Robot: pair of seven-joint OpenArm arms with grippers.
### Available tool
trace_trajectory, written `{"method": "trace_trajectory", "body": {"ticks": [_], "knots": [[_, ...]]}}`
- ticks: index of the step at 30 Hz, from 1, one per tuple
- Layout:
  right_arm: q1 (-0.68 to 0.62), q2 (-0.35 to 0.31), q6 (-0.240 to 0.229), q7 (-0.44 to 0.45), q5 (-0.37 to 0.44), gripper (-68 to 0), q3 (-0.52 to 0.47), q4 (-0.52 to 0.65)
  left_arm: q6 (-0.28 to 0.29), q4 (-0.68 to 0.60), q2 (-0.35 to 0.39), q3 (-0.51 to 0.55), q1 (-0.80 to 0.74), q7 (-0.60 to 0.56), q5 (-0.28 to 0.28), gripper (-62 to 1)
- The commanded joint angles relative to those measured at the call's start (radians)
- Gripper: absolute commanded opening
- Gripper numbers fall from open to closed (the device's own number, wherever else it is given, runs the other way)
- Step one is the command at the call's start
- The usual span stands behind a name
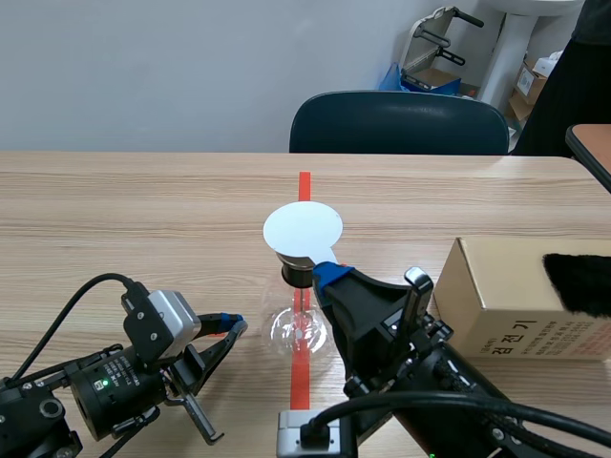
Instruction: Do the electroscope experiment
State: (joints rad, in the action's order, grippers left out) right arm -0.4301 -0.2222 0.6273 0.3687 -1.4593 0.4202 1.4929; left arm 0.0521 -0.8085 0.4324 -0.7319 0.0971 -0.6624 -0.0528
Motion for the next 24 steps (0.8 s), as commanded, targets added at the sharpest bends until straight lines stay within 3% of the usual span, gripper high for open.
{"method": "trace_trajectory", "body": {"ticks": [1,18,24], "knots": [[0.011,-0.002,0.008,-0.003,-0.002,-65.6,-0.006,0.008,-0.005,-0.016,-0.002,0.005,0.000,-0.013,-0.006,-56.9],[0.011,-0.002,0.008,-0.018,-0.002,-65.5,-0.006,0.008,-0.005,-0.016,-0.002,0.005,0.000,-0.013,-0.006,-56.9],[0.011,-0.002,0.008,-0.169,-0.002,-65.6,-0.006,0.008,-0.005,-0.016,-0.002,0.005,0.000,-0.013,-0.006,-56.9]]}}
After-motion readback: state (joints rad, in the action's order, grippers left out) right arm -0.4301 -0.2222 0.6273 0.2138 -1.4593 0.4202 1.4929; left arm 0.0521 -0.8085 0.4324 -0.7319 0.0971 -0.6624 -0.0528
